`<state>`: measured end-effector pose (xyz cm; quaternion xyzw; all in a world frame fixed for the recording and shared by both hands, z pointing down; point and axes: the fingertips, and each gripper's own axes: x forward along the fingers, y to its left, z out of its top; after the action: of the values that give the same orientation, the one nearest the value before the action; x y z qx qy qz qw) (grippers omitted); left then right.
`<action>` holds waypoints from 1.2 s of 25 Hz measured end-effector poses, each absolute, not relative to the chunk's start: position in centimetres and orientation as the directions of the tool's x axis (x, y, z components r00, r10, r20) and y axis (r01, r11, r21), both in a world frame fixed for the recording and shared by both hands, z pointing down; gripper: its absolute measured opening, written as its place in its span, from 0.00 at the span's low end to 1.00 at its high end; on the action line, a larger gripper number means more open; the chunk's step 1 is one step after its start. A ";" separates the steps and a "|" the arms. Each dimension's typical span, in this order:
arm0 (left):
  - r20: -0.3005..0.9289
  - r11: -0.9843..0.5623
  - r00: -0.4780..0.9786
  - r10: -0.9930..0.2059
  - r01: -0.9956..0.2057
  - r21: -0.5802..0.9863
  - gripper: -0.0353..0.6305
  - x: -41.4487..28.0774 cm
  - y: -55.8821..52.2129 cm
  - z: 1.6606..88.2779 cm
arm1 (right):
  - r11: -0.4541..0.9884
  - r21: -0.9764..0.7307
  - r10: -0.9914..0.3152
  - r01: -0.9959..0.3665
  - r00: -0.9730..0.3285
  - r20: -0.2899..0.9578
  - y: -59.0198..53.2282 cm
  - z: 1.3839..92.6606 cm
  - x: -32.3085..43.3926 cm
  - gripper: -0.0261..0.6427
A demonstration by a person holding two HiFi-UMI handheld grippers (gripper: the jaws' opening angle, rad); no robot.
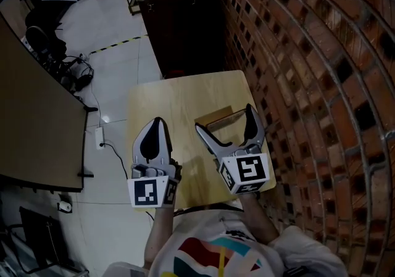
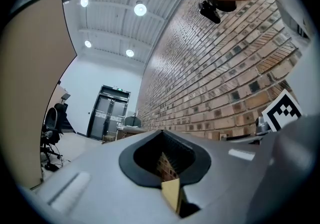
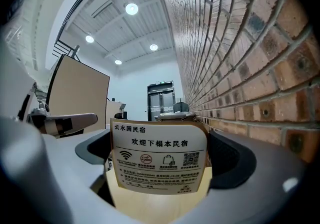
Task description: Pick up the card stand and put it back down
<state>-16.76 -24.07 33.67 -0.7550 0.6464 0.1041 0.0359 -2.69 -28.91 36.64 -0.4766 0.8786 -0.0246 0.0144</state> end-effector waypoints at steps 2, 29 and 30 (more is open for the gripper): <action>-0.202 -0.159 0.140 -0.969 -0.984 0.084 0.06 -16.8 -24.0 33.7 | 0.543 -0.059 -0.839 -0.838 -0.543 -0.001 -28.9 36.7 -2.6 0.90; 0.018 0.063 -0.061 -0.998 -0.986 0.153 0.06 -25.4 -27.5 41.9 | 0.383 -0.051 -0.823 -0.923 -0.365 0.435 -53.0 59.3 -6.5 0.90; 0.019 0.073 -0.071 -0.997 -0.986 0.150 0.06 -25.7 -27.6 41.9 | 0.375 -0.054 -0.824 -0.925 -0.360 0.439 -53.5 59.8 -6.6 0.90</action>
<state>-25.67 -27.63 41.87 -0.6791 0.7302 0.0483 -0.0582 -6.63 -53.54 59.76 -0.5390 0.8111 -0.1479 -0.1721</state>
